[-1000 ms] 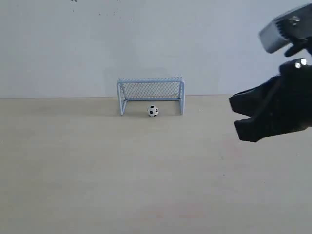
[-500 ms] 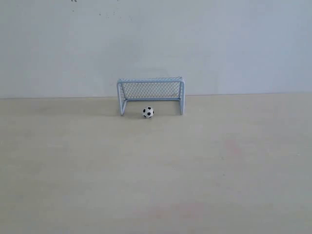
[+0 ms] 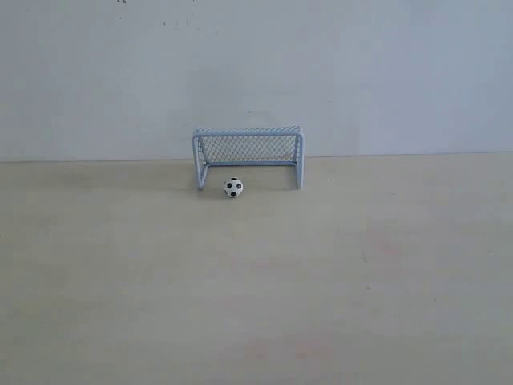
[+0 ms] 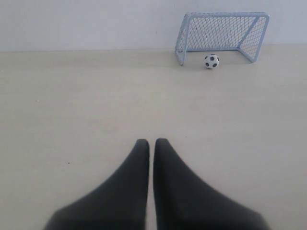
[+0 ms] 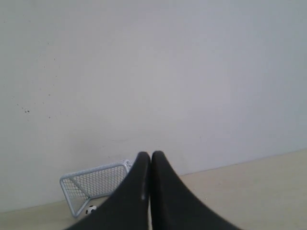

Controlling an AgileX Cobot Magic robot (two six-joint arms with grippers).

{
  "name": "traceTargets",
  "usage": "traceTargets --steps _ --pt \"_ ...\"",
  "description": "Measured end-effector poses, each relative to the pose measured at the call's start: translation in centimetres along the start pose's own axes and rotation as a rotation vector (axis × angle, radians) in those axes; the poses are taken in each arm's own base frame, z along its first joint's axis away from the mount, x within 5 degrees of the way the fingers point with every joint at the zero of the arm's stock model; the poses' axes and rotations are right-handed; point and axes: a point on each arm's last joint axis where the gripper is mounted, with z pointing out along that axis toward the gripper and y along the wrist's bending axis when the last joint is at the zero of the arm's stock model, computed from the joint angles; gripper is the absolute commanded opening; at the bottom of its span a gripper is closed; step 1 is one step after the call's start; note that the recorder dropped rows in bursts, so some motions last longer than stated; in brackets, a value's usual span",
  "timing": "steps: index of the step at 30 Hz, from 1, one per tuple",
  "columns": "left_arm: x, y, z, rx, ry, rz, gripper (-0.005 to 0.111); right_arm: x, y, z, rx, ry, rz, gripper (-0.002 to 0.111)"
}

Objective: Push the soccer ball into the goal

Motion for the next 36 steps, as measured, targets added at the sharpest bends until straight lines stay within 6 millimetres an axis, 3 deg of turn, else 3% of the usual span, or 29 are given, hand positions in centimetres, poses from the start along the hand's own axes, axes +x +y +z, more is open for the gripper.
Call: traceTargets --steps 20,25,36 --pt "0.0 0.0 0.0 0.000 0.000 0.000 0.004 0.2 0.0 0.0 -0.004 0.009 0.034 0.000" --pt "0.0 0.0 0.0 0.000 0.000 0.000 0.004 0.4 0.3 -0.1 -0.045 0.023 -0.052 0.000" --pt "0.0 0.0 0.0 0.000 0.000 0.000 0.004 2.0 0.3 -0.2 -0.053 0.175 -0.081 0.000"
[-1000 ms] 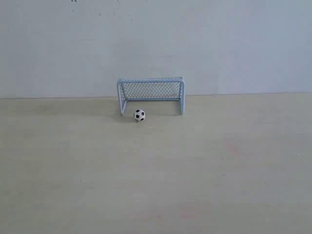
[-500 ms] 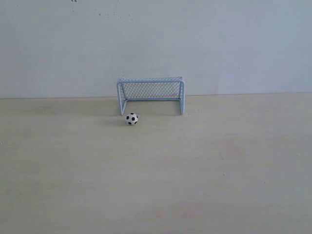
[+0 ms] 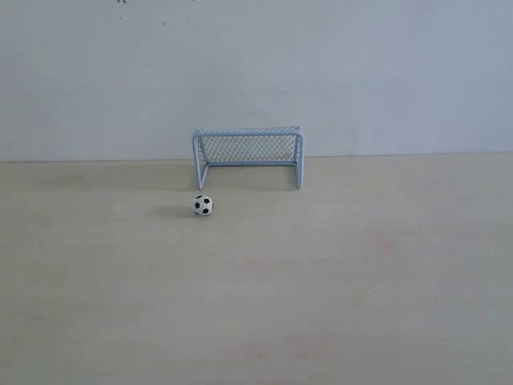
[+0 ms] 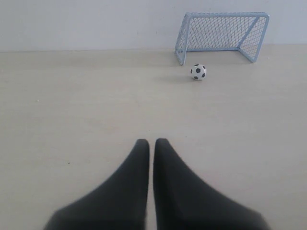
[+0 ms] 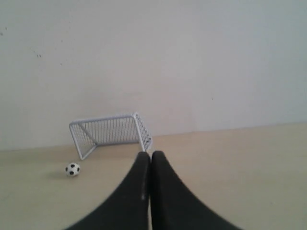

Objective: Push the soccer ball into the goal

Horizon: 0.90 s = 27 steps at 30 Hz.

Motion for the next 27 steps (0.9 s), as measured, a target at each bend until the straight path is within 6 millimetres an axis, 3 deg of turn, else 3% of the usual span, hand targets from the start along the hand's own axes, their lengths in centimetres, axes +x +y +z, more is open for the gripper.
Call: traceTargets --steps 9,16,27 --pt "0.0 0.0 0.0 0.000 0.000 0.000 0.004 1.9 -0.4 -0.1 0.030 0.171 -0.011 0.000" --pt "0.0 0.0 0.0 0.000 0.000 0.000 0.004 2.0 -0.4 -0.1 0.035 0.174 -0.017 0.000" --pt "0.0 0.0 0.0 0.000 0.000 0.000 0.004 1.7 -1.8 -0.2 0.274 0.120 -0.013 0.000"
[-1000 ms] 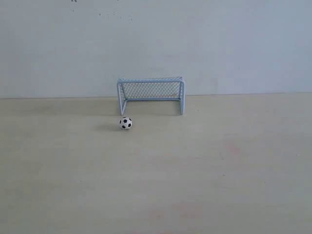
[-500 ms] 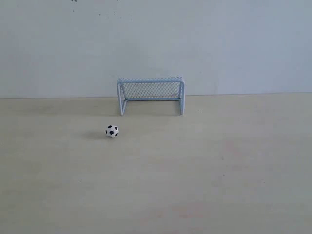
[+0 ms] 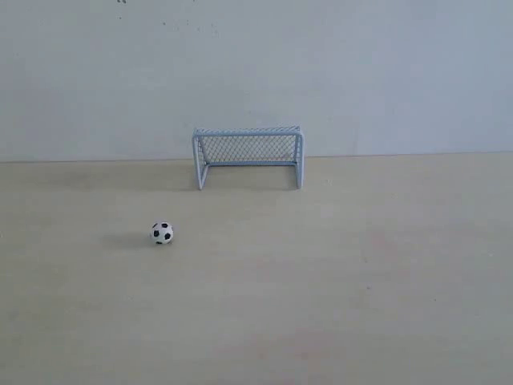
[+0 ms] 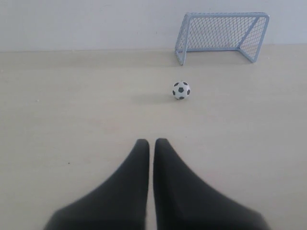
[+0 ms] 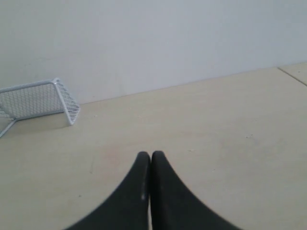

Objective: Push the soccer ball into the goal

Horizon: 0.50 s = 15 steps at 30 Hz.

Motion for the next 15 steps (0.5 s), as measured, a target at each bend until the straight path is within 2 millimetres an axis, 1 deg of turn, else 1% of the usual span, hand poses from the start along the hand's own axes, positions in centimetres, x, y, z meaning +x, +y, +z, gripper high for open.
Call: traceTargets --steps 7,15 --pt "0.00 0.00 0.00 0.000 0.000 0.000 0.004 -0.01 -0.14 0.00 0.025 -0.003 0.001 0.000" --pt "0.00 0.00 0.00 0.000 0.000 0.000 0.004 0.69 -0.25 -0.03 0.037 0.074 0.001 0.000"
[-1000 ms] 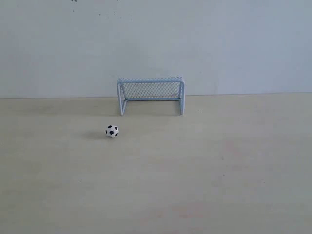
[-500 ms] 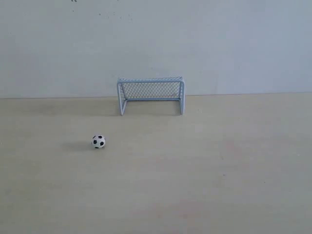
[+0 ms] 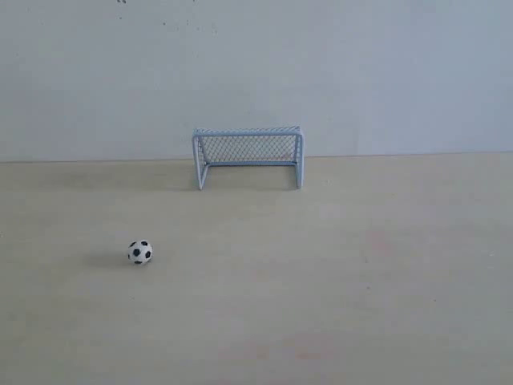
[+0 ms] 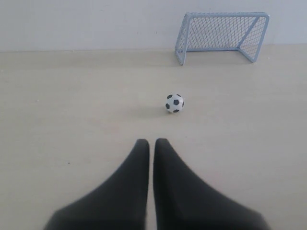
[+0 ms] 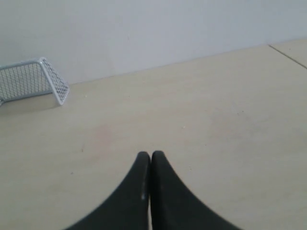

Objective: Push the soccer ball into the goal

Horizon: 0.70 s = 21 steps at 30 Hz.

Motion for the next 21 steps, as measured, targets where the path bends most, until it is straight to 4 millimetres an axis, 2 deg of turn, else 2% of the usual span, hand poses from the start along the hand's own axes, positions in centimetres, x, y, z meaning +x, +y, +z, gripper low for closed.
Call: traceTargets --steps 7,21 --pt "0.00 0.00 0.00 0.000 0.000 0.000 0.004 0.52 -0.09 -0.02 0.010 0.057 -0.011 0.000" --pt "0.00 0.00 0.00 0.000 0.000 0.000 0.004 0.61 -0.14 -0.02 0.010 0.068 -0.184 0.000"
